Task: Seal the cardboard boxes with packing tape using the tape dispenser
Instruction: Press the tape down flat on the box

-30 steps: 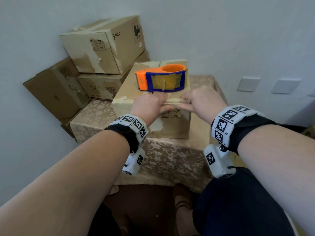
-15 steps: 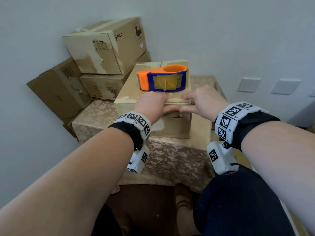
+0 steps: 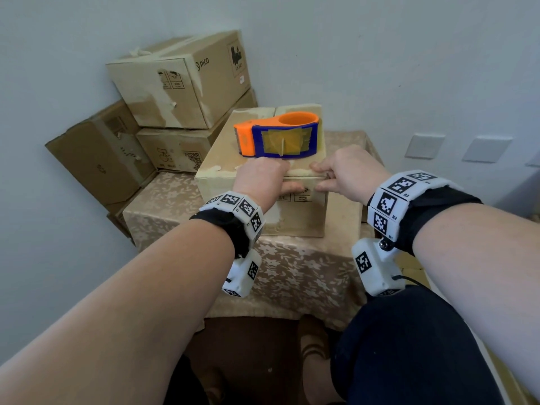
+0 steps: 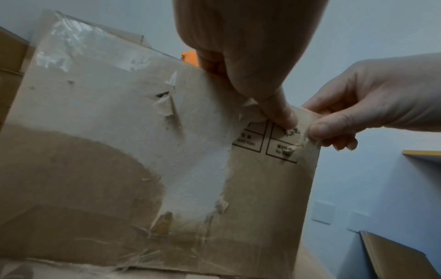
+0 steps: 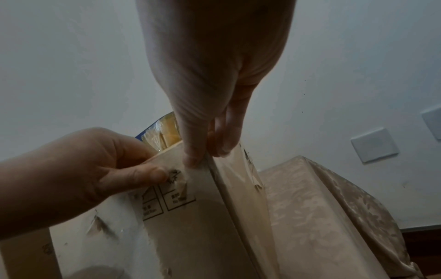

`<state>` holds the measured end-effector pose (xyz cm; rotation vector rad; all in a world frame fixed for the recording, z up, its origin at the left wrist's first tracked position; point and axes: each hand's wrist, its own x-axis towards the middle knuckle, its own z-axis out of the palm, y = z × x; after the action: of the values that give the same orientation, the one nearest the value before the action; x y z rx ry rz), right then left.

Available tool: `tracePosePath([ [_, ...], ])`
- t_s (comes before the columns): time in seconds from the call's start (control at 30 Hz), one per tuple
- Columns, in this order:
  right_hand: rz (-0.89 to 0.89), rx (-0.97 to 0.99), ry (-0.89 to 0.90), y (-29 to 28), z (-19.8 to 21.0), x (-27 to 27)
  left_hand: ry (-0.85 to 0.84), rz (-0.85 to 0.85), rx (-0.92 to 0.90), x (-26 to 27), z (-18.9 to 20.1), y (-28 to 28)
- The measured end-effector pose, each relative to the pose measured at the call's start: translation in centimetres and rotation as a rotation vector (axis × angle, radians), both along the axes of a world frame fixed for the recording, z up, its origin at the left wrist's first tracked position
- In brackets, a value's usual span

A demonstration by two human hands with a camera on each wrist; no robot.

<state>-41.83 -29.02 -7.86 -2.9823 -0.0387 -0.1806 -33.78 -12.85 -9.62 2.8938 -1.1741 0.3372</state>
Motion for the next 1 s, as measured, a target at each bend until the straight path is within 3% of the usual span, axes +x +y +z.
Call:
tracePosePath([
  [0.27,0.017,-0.068,0.137,0.8,1.7,-0.8,0.102,-0.157,0.008,-0.1,1.0,1.6],
  [0.5,-0.017,-0.051,0.257,2.3,2.9,-1.3,0.154,-0.201,0.131,-0.5,2.1,3.1],
  [0.7,0.089,-0.063,0.296,6.0,3.6,-1.6,0.127,-0.114,0.109,-0.9,2.0,6.4],
  [0.83,0.239,-0.036,0.312,9.9,3.6,-1.1,0.058,0.111,0.238,-0.9,2.6,8.8],
  [1.0,0.337,0.074,0.376,12.2,3.0,-0.4,0.184,0.192,0.234,-1.0,3.2,10.5],
])
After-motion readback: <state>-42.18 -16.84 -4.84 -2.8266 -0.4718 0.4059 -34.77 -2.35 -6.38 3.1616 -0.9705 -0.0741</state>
